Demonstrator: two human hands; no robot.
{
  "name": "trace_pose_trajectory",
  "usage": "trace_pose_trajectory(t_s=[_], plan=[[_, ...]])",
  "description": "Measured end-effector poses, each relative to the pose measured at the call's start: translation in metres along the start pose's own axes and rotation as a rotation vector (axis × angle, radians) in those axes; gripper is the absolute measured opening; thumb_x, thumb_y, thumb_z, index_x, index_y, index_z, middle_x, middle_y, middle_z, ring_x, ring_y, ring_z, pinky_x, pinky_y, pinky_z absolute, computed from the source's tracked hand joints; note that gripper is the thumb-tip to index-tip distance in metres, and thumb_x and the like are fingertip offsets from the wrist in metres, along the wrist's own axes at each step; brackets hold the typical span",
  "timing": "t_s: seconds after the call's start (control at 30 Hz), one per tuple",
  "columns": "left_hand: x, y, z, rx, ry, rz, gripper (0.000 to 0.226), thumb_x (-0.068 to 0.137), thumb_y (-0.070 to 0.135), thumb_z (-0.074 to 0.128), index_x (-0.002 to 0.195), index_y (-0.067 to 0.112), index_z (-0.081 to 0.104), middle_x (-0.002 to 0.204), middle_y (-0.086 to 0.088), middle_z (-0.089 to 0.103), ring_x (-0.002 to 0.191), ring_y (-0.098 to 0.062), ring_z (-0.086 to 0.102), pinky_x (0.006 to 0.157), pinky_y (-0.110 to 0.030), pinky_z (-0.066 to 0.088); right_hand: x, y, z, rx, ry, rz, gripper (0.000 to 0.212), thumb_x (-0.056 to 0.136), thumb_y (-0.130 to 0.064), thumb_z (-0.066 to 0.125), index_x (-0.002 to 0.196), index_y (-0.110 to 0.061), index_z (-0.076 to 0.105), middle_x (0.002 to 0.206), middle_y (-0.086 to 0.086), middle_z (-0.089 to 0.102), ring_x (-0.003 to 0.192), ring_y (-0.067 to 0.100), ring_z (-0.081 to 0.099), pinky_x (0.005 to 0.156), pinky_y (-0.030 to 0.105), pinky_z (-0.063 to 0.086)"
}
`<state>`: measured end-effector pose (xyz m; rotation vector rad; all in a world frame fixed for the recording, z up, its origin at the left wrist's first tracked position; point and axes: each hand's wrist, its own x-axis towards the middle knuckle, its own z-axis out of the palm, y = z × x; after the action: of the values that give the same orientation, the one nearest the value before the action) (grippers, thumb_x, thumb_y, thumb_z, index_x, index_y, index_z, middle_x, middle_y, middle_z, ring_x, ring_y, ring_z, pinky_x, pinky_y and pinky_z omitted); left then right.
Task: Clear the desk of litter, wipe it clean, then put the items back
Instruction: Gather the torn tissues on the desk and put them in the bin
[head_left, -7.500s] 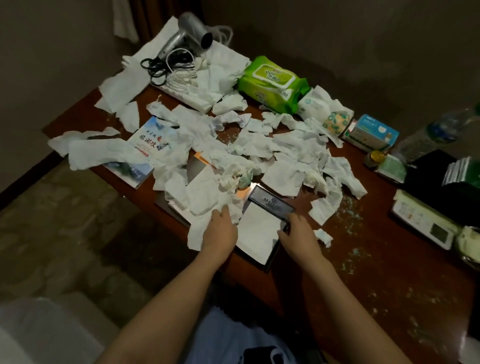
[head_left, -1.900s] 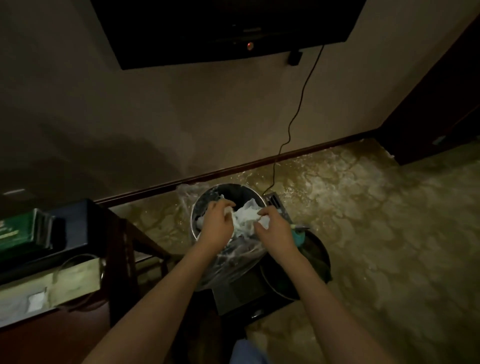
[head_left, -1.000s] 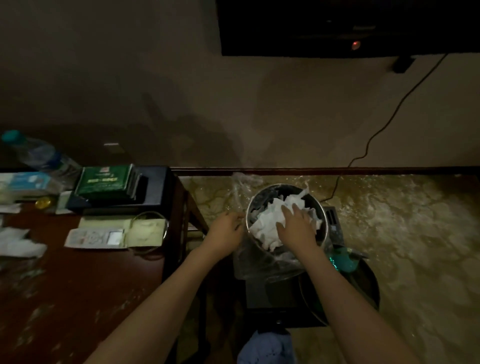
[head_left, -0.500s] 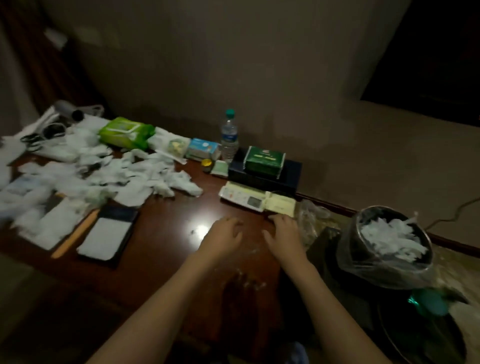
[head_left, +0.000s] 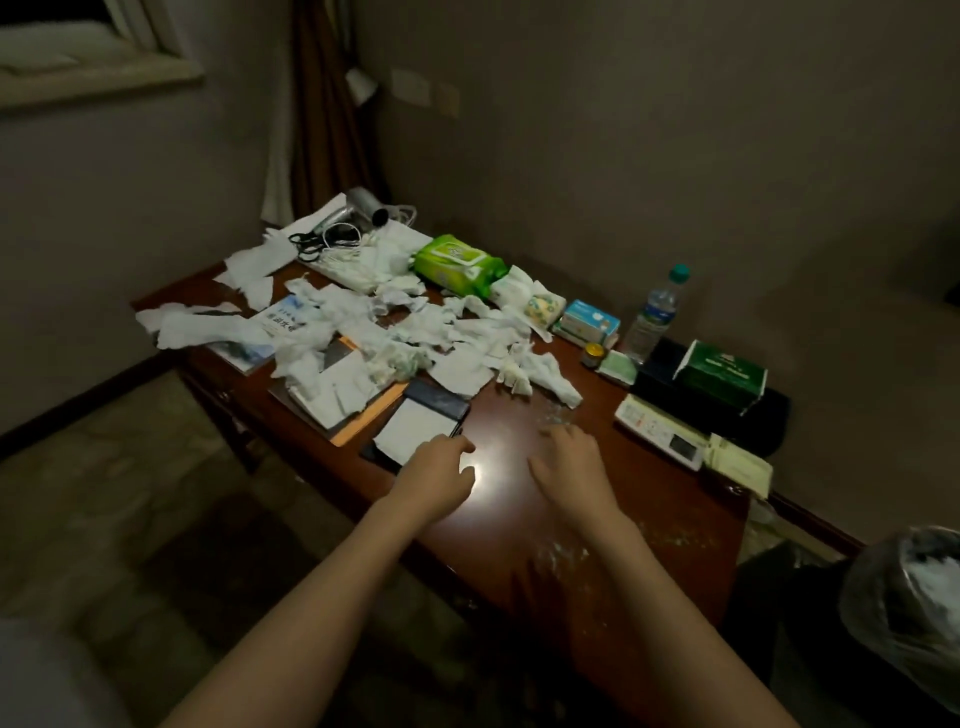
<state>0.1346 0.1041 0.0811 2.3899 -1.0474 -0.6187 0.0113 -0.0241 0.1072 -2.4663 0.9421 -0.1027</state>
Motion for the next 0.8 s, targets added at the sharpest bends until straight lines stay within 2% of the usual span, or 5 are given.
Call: trace_pose_trajectory(t_s=[0.23, 0.33, 0.47, 0.67, 0.8], plan=[[0.036, -0.012, -0.010, -0.027, -0.030, 0.015, 0.044, 0.092, 0.024, 0.051, 0.135, 0.017, 0.048, 0.132, -0.008, 0.051, 0.122, -0.024, 0.046, 0.099, -0.039, 0.043, 0.037, -0.005, 0.012, -0.025, -0.031, 0.070, 0.044, 0.094, -0.022, 0.052, 0.136, -0.013, 0.046, 0.140, 0.008, 0.043, 0.131, 0.023, 0.034, 0.106, 0.036, 0.033], [0.066, -0.018, -0.018, -0.015, -0.012, 0.031, 0.042, 0.090, 0.026, 0.052, 0.131, 0.019, 0.051, 0.131, -0.008, 0.050, 0.122, -0.026, 0.046, 0.095, -0.040, 0.045, 0.061, -0.004, 0.023, -0.006, -0.047, 0.094, 0.045, 0.094, -0.022, 0.054, 0.137, -0.014, 0.045, 0.141, 0.006, 0.043, 0.132, 0.022, 0.034, 0.107, 0.035, 0.033], [0.123, -0.020, -0.029, 0.058, -0.033, 0.022, 0.045, 0.091, 0.023, 0.052, 0.135, 0.015, 0.047, 0.136, -0.009, 0.041, 0.126, -0.025, 0.036, 0.099, -0.036, 0.041, 0.112, 0.004, 0.035, 0.057, -0.026, 0.137, 0.046, 0.092, -0.022, 0.055, 0.137, -0.014, 0.047, 0.140, 0.007, 0.044, 0.131, 0.022, 0.036, 0.107, 0.034, 0.033], [0.205, -0.005, -0.030, 0.137, -0.164, 0.074, 0.054, 0.091, 0.029, 0.056, 0.141, 0.020, 0.039, 0.139, -0.010, 0.035, 0.129, -0.028, 0.034, 0.101, -0.036, 0.036, 0.179, 0.030, 0.040, 0.142, 0.020, 0.292, 0.040, 0.091, -0.025, 0.056, 0.128, -0.011, 0.056, 0.129, 0.010, 0.055, 0.119, 0.026, 0.048, 0.100, 0.036, 0.041], [0.242, 0.004, -0.014, 0.129, -0.224, 0.105, 0.049, 0.090, 0.031, 0.057, 0.137, 0.020, 0.044, 0.136, -0.011, 0.038, 0.126, -0.029, 0.036, 0.100, -0.036, 0.038, 0.214, 0.049, 0.035, 0.135, -0.026, 0.377, 0.044, 0.092, -0.024, 0.057, 0.134, -0.012, 0.050, 0.134, 0.010, 0.049, 0.125, 0.027, 0.042, 0.103, 0.037, 0.037]])
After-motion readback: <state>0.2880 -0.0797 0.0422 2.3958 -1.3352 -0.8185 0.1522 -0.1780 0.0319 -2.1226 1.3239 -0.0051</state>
